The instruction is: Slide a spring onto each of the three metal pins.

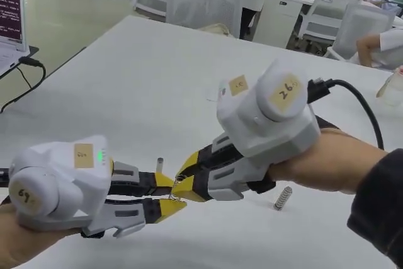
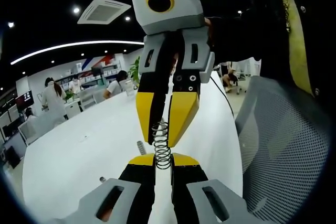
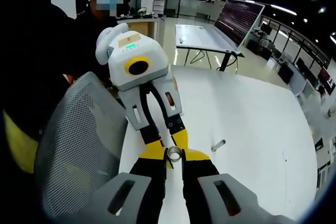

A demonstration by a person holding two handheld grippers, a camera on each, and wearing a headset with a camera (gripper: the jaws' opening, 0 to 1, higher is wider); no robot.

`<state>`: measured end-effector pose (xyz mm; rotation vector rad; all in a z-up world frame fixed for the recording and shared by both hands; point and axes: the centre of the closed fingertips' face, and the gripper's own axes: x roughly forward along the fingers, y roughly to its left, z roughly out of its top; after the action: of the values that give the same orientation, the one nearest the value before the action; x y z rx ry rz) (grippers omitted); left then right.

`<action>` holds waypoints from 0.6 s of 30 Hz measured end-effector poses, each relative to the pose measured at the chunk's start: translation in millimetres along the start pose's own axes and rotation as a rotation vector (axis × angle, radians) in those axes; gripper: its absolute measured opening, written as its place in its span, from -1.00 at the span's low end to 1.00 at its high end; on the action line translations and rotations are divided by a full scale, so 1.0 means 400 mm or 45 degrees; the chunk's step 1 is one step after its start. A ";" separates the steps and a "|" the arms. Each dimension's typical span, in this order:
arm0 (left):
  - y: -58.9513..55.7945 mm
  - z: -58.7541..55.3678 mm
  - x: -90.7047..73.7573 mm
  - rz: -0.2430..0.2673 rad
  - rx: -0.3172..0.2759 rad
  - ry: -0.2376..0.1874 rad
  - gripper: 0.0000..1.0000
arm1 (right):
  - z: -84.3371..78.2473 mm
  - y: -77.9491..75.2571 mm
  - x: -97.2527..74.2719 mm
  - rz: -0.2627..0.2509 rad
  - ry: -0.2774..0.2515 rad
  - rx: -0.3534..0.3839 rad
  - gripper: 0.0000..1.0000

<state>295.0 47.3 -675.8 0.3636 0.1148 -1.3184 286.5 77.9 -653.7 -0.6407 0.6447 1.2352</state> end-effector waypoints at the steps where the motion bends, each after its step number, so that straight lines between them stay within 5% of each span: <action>1: 0.000 0.000 0.000 0.000 0.000 0.000 -0.94 | 0.000 0.001 0.001 0.001 0.000 0.001 -0.85; 18: -0.001 -0.003 0.016 -0.009 -0.023 0.004 -0.93 | -0.006 -0.003 0.004 0.003 0.012 0.022 -0.85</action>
<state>296.3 41.6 -678.7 0.3497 0.1307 -1.3234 287.9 76.8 -656.4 -0.6321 0.6633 1.2282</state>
